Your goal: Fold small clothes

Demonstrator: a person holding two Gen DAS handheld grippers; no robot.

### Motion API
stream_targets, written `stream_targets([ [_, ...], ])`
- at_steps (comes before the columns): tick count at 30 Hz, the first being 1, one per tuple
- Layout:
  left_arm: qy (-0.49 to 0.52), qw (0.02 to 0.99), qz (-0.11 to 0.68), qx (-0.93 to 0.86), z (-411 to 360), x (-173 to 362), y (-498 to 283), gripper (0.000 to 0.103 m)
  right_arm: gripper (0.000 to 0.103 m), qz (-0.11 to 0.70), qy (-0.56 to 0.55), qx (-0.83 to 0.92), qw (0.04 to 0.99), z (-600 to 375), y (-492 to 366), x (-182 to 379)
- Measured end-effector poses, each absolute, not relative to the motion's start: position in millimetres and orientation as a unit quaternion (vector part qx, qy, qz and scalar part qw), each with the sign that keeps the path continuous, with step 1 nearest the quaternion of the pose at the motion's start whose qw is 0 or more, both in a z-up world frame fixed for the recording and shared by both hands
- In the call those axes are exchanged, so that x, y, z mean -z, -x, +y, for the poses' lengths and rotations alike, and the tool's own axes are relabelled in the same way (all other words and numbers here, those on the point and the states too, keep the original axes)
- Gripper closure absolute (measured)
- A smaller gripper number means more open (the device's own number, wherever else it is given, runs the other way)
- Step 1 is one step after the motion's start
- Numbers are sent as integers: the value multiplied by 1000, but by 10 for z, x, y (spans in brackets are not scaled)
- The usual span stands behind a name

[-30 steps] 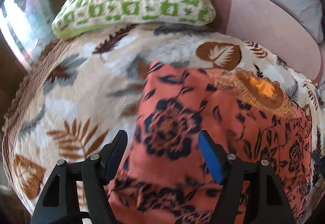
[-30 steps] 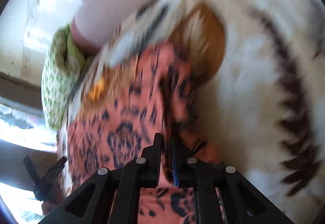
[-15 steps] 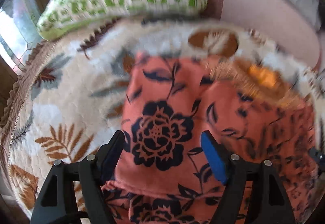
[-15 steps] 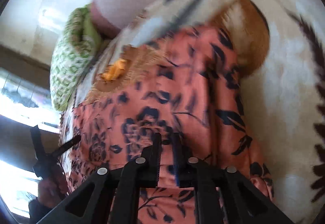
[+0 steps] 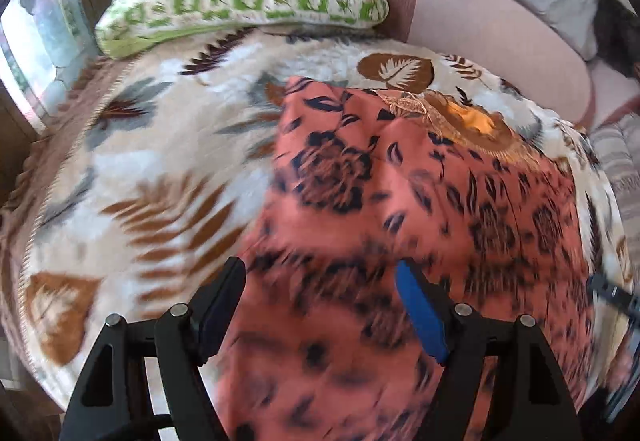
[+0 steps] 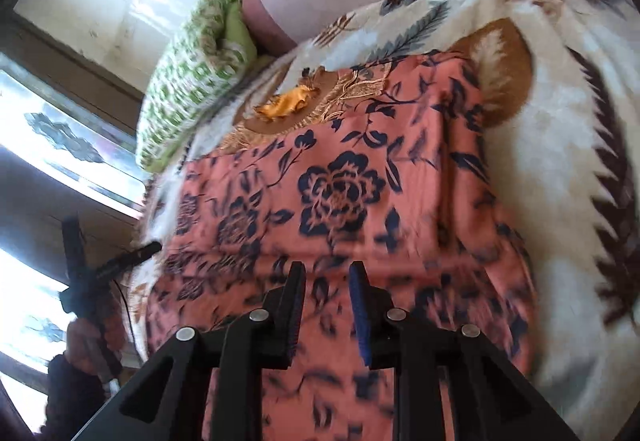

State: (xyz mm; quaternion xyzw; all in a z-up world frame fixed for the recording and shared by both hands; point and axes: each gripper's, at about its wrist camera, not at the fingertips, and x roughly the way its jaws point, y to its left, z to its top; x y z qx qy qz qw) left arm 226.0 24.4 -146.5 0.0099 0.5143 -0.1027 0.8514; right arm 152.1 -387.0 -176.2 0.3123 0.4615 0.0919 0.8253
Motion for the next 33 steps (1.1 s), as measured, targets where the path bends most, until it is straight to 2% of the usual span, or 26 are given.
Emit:
stream_targets([
  [5, -7, 857, 506, 93, 846, 1393, -1604, 25, 75, 441, -309, -85, 838, -4018, -934, 1586],
  [6, -2, 857, 507, 94, 929, 1412, -1528, 25, 69, 439, -315, -87, 837, -4038, -751, 1577],
  [7, 7, 854, 510, 98, 1075, 1427, -1376, 25, 49, 437, -317, -86, 837, -4083, -599, 1566],
  [9, 25, 850, 516, 105, 1251, 1492, -1189, 25, 26, 430, -317, -69, 842, -4134, -227, 1583],
  [16, 81, 821, 549, 132, 1445, 1819, -727, 25, 26, 451, -355, -47, 818, -4150, 552, 1746],
  [21, 66, 822, 542, 164, 1293, 1882, -608, 25, 26, 467, -354, -36, 809, -4064, 706, 1770],
  [23, 70, 818, 541, 184, 1248, 1909, -598, 31, 26, 472, -347, -36, 810, -4001, 710, 1755],
  [25, 66, 816, 540, 194, 1223, 1931, -610, 51, 26, 484, -335, -32, 808, -3925, 703, 1751],
  [28, 58, 815, 539, 205, 1194, 1998, -678, 69, 26, 490, -341, -25, 802, -3906, 737, 1785],
  [33, 68, 819, 531, 207, 1283, 2026, -826, 69, 30, 486, -379, -12, 787, -4018, 857, 1838],
])
